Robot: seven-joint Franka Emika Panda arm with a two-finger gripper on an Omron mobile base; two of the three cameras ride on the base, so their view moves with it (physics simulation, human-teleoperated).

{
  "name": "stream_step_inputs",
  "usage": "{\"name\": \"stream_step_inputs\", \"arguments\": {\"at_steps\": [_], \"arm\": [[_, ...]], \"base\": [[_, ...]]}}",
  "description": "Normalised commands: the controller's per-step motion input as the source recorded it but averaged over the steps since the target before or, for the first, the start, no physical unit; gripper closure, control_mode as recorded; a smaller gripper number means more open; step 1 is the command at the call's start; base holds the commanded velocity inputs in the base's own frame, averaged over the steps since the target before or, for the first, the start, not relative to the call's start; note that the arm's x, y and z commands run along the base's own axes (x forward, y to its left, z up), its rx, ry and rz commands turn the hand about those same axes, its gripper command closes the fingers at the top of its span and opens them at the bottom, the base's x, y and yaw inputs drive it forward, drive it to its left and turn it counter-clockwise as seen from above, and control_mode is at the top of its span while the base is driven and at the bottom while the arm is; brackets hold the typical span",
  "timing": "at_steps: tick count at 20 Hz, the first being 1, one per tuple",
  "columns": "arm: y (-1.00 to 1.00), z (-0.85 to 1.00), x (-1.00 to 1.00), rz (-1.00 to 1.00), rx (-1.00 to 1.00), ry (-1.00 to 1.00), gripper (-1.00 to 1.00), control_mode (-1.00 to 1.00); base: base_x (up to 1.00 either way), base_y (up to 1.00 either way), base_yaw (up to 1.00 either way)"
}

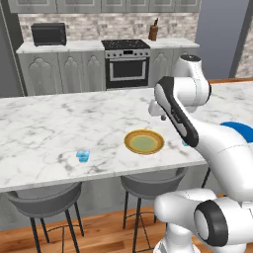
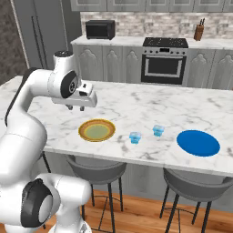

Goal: Place two yogurt containers on each plate.

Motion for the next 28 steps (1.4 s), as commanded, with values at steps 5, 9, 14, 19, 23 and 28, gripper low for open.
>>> {"name": "stream_step_inputs", "arguments": {"at_steps": [5,9,14,19,23,28], "arm": [[0.41,-0.12,0.0,-0.12,0.0,0.0,-1.0,-1.0],[1.0,-0.16,0.02,-0.19,-0.02,0.0,-1.0,-1.0],[1.0,-0.18,0.19,-0.14,0.0,0.0,-1.0,-1.0],[0.97,-0.39,0.19,-0.13,0.0,0.05,-1.0,-1.0],[0.9,-0.57,0.16,-0.08,-0.01,0.1,-1.0,-1.0],[0.69,-0.65,0.09,-0.04,0.0,0.07,-1.0,-1.0]], "base": [[0.0,0.0,0.0],[0.0,0.0,0.0],[0.0,0.0,0.0],[0.0,0.0,0.0],[0.0,0.0,0.0],[0.0,0.0,0.0]]}}
